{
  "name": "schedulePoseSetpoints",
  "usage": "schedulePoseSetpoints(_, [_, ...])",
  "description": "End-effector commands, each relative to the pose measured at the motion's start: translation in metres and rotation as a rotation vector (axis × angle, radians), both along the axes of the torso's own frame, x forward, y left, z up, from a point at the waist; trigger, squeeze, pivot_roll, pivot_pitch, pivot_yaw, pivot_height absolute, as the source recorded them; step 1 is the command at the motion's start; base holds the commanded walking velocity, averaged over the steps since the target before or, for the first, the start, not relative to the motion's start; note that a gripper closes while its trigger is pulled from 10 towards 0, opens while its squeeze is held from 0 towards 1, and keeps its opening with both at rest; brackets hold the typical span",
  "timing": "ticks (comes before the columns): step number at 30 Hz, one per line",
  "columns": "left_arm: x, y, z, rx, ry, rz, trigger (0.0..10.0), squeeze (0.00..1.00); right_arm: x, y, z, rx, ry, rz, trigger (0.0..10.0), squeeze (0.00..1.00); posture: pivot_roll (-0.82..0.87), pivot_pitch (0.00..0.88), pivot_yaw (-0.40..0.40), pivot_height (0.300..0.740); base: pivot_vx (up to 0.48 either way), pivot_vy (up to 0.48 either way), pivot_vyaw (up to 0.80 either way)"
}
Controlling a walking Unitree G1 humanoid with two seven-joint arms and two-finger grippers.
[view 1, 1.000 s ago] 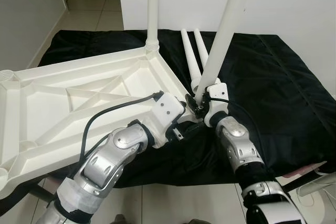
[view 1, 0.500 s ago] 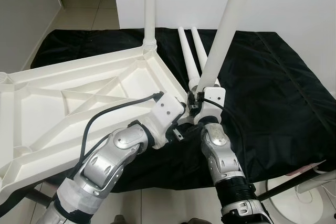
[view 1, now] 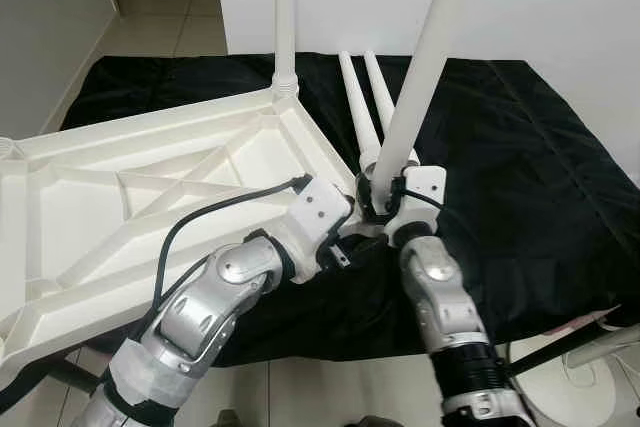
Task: Building children table
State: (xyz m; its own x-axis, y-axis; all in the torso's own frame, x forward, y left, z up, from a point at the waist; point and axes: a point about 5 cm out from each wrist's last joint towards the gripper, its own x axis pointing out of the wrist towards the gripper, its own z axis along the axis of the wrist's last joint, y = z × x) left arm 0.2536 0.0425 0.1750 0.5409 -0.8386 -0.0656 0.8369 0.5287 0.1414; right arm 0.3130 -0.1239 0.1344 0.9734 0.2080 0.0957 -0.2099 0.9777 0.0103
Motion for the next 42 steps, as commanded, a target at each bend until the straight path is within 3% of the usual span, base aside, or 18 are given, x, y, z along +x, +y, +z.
schedulePoseSetpoints(1, [-0.002, 0.0, 0.002, -0.001, 0.002, -0.032, 10.0, 0.0, 0.0, 0.0, -0.002, 0.012, 0.011, 0.035, 10.0, 0.0, -0.05, 0.0, -0.004, 0.74, 0.0, 0.0, 0.0])
schedulePoseSetpoints(7, [-0.001, 0.0, 0.002, 0.001, 0.001, -0.028, 10.0, 0.0, 0.002, -0.012, -0.005, -0.08, 0.001, 0.238, 10.0, 0.0, -0.05, 0.0, -0.007, 0.74, 0.0, 0.0, 0.0])
schedulePoseSetpoints(10, [0.0, 0.001, 0.003, 0.001, 0.002, -0.025, 10.0, 0.0, 0.01, -0.012, -0.005, -0.167, 0.006, 0.428, 10.0, 0.0, -0.05, 0.0, -0.003, 0.74, 0.0, 0.0, 0.0])
schedulePoseSetpoints(21, [0.002, 0.0, 0.006, 0.0, -0.009, -0.019, 10.0, 0.0, 0.035, -0.007, 0.005, -0.232, 0.023, 0.545, 10.0, 0.0, -0.03, 0.0, -0.015, 0.74, 0.0, 0.0, 0.0])
schedulePoseSetpoints(22, [0.002, 0.001, 0.006, 0.0, -0.01, -0.015, 10.0, 0.0, 0.036, -0.008, 0.004, -0.242, 0.033, 0.559, 4.7, 0.0, -0.02, 0.0, -0.019, 0.74, 0.0, 0.0, 0.0])
schedulePoseSetpoints(23, [0.002, 0.001, 0.006, 0.0, -0.01, -0.015, 10.0, 0.0, 0.036, -0.008, 0.004, -0.242, 0.033, 0.559, 4.7, 0.0, -0.02, 0.0, -0.019, 0.74, 0.0, 0.0, 0.0])
schedulePoseSetpoints(24, [0.002, 0.001, 0.006, 0.0, -0.011, -0.01, 10.0, 0.0, 0.037, -0.01, 0.002, -0.243, 0.043, 0.571, 1.7, 0.0, -0.02, 0.0, -0.021, 0.74, 0.0, 0.0, 0.0])
schedulePoseSetpoints(26, [0.002, 0.001, 0.006, 0.0, -0.011, -0.01, 10.0, 0.0, 0.037, -0.01, 0.002, -0.243, 0.043, 0.571, 1.7, 0.0, -0.02, 0.0, -0.021, 0.74, 0.0, 0.0, 0.0])
schedulePoseSetpoints(27, [0.002, 0.002, 0.006, -0.001, -0.011, -0.006, 10.0, 0.0, 0.037, -0.012, 0.001, -0.243, 0.05, 0.574, 0.0, 0.0, -0.02, 0.0, -0.024, 0.74, 0.0, 0.0, 0.0])
schedulePoseSetpoints(38, [0.002, 0.002, 0.007, -0.003, -0.011, 0.0, 10.0, 0.0, 0.034, -0.018, -0.011, -0.205, 0.097, 0.595, 0.0, 0.0, -0.02, 0.0, -0.02, 0.74, 0.0, 0.0, 0.0])
schedulePoseSetpoints(39, [0.001, 0.002, 0.007, -0.001, -0.011, -0.003, 10.0, 0.0, 0.034, -0.017, -0.014, -0.18, 0.106, 0.588, 2.5, 0.0, -0.02, 0.0, -0.016, 0.74, 0.0, 0.0, 0.0])
schedulePoseSetpoints(40, [0.001, 0.002, 0.007, -0.001, -0.012, -0.008, 10.0, 0.0, 0.034, -0.015, -0.017, -0.152, 0.137, 0.552, 10.0, 0.0, -0.02, 0.0, -0.013, 0.74, 0.0, 0.0, 0.0])
schedulePoseSetpoints(42, [0.001, 0.002, 0.007, 0.0, -0.012, -0.012, 10.0, 0.0, 0.035, -0.015, -0.02, -0.136, 0.158, 0.528, 10.0, 0.0, -0.02, 0.0, -0.013, 0.74, 0.0, 0.0, 0.0])
